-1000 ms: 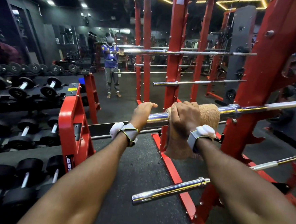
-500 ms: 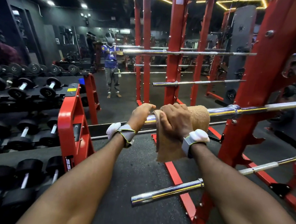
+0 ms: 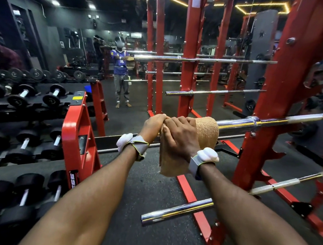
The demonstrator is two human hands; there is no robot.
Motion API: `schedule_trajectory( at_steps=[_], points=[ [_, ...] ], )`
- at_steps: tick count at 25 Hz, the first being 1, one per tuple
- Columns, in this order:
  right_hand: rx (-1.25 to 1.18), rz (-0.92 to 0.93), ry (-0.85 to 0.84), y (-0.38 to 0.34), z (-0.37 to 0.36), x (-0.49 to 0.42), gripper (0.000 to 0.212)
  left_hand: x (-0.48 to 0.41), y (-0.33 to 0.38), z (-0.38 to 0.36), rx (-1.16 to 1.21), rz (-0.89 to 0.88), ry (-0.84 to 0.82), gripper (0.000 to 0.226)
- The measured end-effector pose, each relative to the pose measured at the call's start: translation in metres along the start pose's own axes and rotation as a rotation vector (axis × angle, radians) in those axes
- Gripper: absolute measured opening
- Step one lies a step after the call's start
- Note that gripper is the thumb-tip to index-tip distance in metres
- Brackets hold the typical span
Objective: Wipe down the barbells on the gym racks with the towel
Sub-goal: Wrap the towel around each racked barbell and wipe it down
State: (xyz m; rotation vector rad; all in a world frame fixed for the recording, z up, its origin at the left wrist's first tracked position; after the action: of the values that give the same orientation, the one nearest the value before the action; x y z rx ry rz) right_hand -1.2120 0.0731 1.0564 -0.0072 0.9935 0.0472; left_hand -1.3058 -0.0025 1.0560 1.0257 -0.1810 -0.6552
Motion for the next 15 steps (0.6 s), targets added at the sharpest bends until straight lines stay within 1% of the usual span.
schedule_trajectory(
  at_steps=[1, 2, 4, 7, 11, 13, 15],
  points=[
    [-0.002, 0.036, -0.041, 0.011, 0.003, 0.001, 0.034, 0.0, 0.001, 0.001, -0.027, -0.018, -0.002, 0.039],
    [-0.001, 0.031, -0.074, 0.025, 0.006, 0.001, 0.037, 0.001, 0.003, 0.0, -0.07, -0.044, -0.012, 0.038],
    [0.007, -0.056, -0.102, 0.052, 0.013, 0.001, 0.04, 0.002, 0.005, 0.0, -0.141, -0.093, -0.009, 0.041],
    [0.038, -0.172, -0.091, 0.07, 0.017, 0.001, 0.04, 0.001, -0.001, 0.0, -0.09, -0.071, 0.038, 0.043],
    [0.106, -0.333, -0.049, 0.054, 0.014, 0.002, 0.035, 0.002, 0.004, 0.0, -0.164, -0.126, 0.078, 0.039],
    [0.113, -0.364, -0.06, 0.036, 0.007, 0.002, 0.033, 0.0, 0.005, 0.0, -0.15, -0.141, 0.065, 0.032],
    [0.07, -0.357, -0.069, 0.02, 0.001, 0.002, 0.035, 0.0, 0.004, 0.0, -0.139, -0.135, 0.047, 0.027]
  ],
)
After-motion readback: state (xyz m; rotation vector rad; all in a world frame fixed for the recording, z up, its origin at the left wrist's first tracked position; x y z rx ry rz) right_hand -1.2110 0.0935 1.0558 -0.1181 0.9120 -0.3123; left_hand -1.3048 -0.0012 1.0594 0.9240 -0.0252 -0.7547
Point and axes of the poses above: each hand's wrist, its own x-axis away from the middle knuckle, its own z-axis out of the back of the hand, y = z × x, the point moved 6 cm from there along -x, towards the middle knuckle, and after that the axes turned 10 degrees about -x, right-handed, at the moved point
